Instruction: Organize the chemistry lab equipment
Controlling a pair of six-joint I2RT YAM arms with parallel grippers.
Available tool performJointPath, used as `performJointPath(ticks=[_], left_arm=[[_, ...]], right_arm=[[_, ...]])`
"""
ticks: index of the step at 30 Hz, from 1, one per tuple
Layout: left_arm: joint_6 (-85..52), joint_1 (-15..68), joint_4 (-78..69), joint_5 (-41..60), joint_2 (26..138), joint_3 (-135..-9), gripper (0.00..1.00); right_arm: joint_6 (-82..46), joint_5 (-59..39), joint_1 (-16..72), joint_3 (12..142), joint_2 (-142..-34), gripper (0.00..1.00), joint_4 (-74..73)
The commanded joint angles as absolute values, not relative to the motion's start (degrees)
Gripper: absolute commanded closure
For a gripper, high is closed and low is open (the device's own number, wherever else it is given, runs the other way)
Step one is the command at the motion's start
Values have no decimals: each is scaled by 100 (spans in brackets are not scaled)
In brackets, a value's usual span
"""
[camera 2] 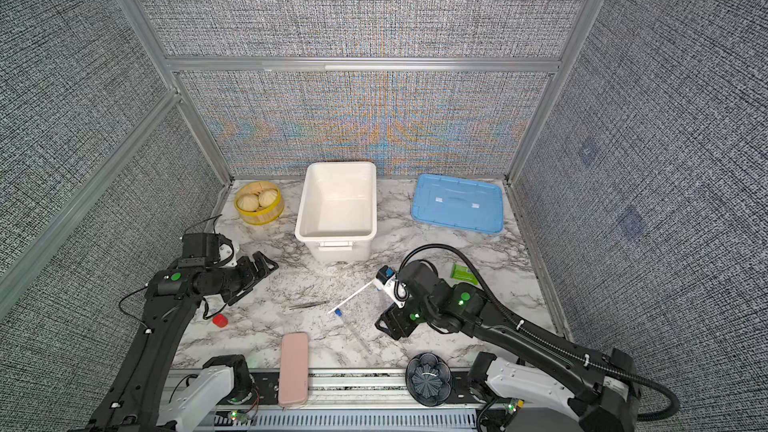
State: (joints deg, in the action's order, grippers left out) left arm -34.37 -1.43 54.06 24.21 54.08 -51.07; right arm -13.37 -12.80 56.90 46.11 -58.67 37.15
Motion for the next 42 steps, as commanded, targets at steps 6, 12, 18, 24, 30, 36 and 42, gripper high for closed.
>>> performJointPath(ticks=[6,12,18,24,30,36,42], left_arm=[[-3382,-145,5205,2917,5358,-4824,1],[-3189,-152,4967,3213,5702,-4641,1],[-3073,-149,4644,3509,6007,-4667,1],[-2997,-142,4539,3720,6225,-4736,1],[-2943,-141,4512,3779,6296,-4723,1],[-3128,-149,4276,3843,6237,-4490,1],[-3148,-141,4343,3929,6086,-4437,1]], right_arm=[[-1270,-312,6555,5555,-7759,36,3531],[-1339,-155,6583,6266,-8604,36,3561],[-1578,125,6245,6485,-8676,36,4294],[-1661,-78,5379,6328,-8577,36,4851],[-1496,-269,4201,6522,-8392,35,5194],[-2152,370,2460,7320,-8906,21,5174],[-3331,44,1294,7745,-9740,1,5044]])
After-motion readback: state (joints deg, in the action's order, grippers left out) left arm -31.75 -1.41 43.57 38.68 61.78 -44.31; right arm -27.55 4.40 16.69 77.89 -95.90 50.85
